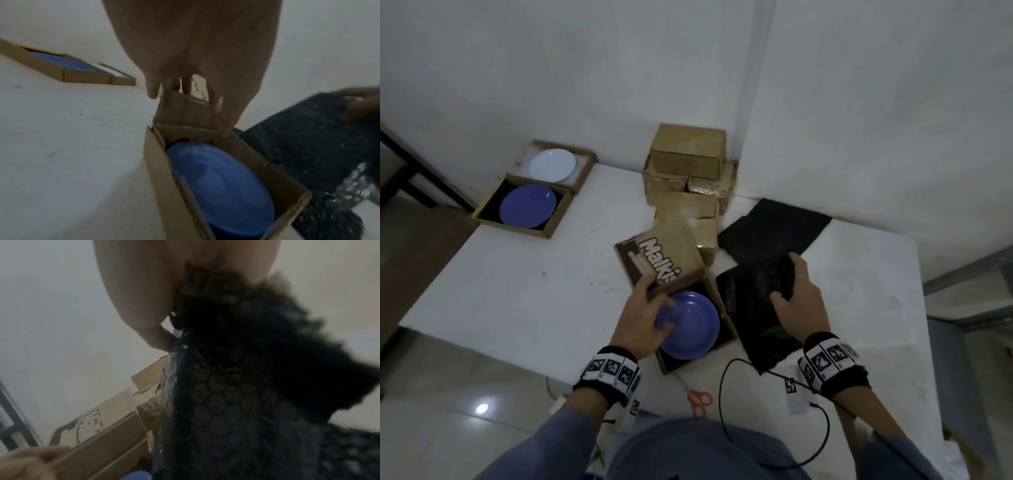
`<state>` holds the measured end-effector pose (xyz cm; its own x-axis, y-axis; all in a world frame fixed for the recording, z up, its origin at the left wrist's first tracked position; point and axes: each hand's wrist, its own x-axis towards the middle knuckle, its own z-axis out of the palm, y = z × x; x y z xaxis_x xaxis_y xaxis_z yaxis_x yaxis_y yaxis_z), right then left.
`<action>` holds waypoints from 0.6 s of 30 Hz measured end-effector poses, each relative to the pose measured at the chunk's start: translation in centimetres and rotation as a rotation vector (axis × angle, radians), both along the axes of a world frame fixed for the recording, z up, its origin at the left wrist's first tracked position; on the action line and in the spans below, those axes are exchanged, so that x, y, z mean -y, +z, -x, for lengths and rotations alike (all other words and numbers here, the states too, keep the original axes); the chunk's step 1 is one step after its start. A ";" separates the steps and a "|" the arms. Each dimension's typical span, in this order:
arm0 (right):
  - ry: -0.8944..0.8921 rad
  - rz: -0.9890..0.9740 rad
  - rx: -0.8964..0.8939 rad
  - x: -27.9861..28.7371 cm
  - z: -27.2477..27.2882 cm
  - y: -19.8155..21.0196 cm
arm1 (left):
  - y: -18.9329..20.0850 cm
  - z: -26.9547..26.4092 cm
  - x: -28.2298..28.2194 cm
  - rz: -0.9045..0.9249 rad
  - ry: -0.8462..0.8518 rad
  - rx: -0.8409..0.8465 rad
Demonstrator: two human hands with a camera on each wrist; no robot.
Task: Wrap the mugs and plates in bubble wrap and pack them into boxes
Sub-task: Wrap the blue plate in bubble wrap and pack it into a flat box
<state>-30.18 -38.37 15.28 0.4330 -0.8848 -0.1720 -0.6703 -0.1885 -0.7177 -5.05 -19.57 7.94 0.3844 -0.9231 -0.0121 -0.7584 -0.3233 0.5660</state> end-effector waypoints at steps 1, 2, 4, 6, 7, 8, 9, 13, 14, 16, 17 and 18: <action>0.042 0.013 -0.107 0.1 0.3 -0.3 | -0.7 -0.2 -0.2 -0.066 -0.047 0.090; 0.078 0.027 -0.228 0.2 0.6 -0.6 | -1.1 -0.4 -0.3 -0.101 -0.057 0.128; 0.096 0.052 -0.434 0.4 1.6 -1.3 | -0.8 -0.8 -0.1 -0.103 -0.019 0.190; 0.075 0.044 -0.589 0.8 2.8 -2.0 | -0.1 -1.3 0.0 -0.077 0.018 0.232; 0.061 0.032 -0.664 1.0 3.4 -2.4 | 0.1 -1.4 0.0 -0.070 0.036 0.240; 0.042 0.013 -0.721 1.2 3.9 -2.8 | 0.1 -1.6 -0.1 -0.071 0.051 0.245; 0.018 -0.003 -0.759 1.3 4.4 -3.1 | -0.1 -1.6 -0.2 -0.073 0.063 0.250; -0.039 0.104 -0.960 1.0 5.2 -4.4 | -0.7 -2.0 -1.0 -0.057 0.144 0.255; -0.037 0.167 -0.979 0.9 5.0 -4.4 | -0.7 -2.0 -1.3 -0.053 0.163 0.271; -0.030 0.290 -0.874 1.1 3.9 -4.2 | -0.5 -2.2 -1.9 -0.065 0.188 0.305; -0.014 0.339 -0.753 1.4 3.2 -4.3 | -0.3 -2.2 -2.1 -0.078 0.202 0.316; 0.023 0.369 -0.630 1.8 2.3 -4.5 | -0.1 -2.2 -2.2 -0.094 0.220 0.323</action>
<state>-32.52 -40.19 10.75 0.3694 -0.9252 -0.0867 -0.9281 -0.3627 -0.0841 -2.85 -17.36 7.80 0.5708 -0.8188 0.0615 -0.7992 -0.5369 0.2701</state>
